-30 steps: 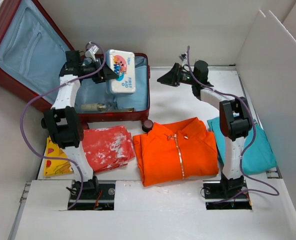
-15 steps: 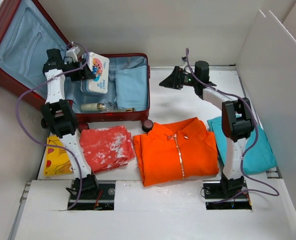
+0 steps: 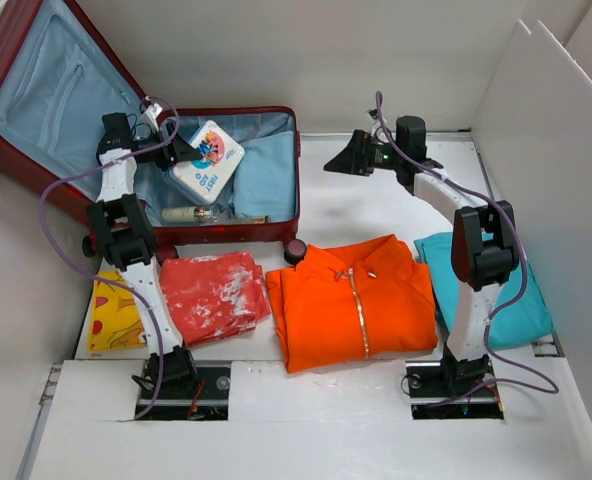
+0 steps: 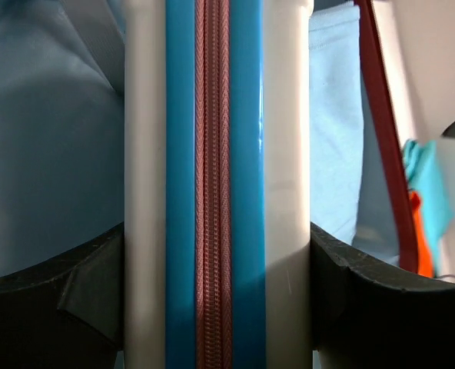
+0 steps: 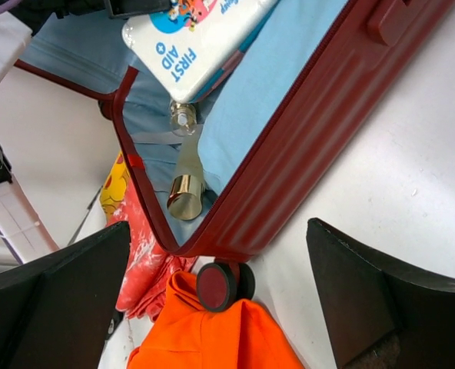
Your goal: Pack the luggage
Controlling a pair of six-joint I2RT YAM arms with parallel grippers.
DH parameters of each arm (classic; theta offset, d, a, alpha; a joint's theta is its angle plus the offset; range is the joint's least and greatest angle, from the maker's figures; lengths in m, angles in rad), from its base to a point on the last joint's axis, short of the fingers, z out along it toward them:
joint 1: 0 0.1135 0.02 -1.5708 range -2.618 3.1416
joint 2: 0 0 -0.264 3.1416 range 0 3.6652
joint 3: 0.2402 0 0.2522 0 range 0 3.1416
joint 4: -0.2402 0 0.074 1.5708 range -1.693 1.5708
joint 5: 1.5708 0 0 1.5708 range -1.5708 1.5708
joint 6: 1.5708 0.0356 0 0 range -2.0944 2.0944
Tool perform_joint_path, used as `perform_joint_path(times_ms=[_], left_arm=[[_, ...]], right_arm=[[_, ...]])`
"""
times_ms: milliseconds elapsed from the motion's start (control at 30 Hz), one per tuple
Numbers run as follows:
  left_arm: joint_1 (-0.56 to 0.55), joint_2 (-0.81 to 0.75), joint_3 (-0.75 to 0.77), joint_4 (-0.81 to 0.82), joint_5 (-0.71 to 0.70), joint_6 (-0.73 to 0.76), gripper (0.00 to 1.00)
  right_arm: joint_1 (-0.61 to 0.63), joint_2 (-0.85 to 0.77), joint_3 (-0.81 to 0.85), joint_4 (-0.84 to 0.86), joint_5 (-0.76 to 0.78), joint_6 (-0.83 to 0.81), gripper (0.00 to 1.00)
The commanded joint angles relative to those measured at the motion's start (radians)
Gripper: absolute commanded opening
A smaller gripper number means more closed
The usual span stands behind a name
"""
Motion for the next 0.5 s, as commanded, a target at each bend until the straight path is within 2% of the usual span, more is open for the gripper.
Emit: perform_joint_path(times_ms=[0, 167, 200, 233, 267, 300, 333, 367, 467], left_arm=[[-0.015, -0.021, -0.023, 0.163, 0.170, -0.193, 0.00], [0.013, 0.027, -0.004, 0.174, 0.008, -0.219, 0.00], [0.013, 0.016, -0.036, 0.227, -0.009, -0.269, 0.00], [0.031, -0.002, -0.141, 0.311, -0.025, -0.343, 0.00], [0.060, -0.054, -0.215, 0.575, -0.061, -0.437, 0.00], [0.071, -0.080, -0.283, 0.705, -0.089, -0.599, 0.00], [0.071, -0.100, -0.329, 0.793, -0.123, -0.630, 0.00], [0.080, -0.111, -0.352, 0.842, -0.173, -0.630, 0.00], [0.080, -0.102, -0.349, 0.790, -0.210, -0.593, 0.00]], right_arm=[[-0.005, -0.051, 0.061, -0.036, 0.011, -0.045, 1.00], [-0.005, -0.051, 0.098, -0.091, 0.022, -0.067, 1.00], [-0.005, -0.051, 0.107, -0.103, 0.022, -0.067, 1.00], [-0.005, -0.051, 0.107, -0.103, 0.022, -0.077, 1.00], [-0.005, -0.051, 0.107, -0.117, 0.022, -0.078, 1.00], [0.004, -0.051, 0.120, -0.117, 0.031, -0.087, 1.00], [0.004, -0.051, 0.130, -0.143, 0.031, -0.096, 1.00], [0.004, -0.051, 0.130, -0.154, 0.031, -0.096, 1.00], [0.004, -0.051, 0.156, -0.186, 0.050, -0.117, 1.00]])
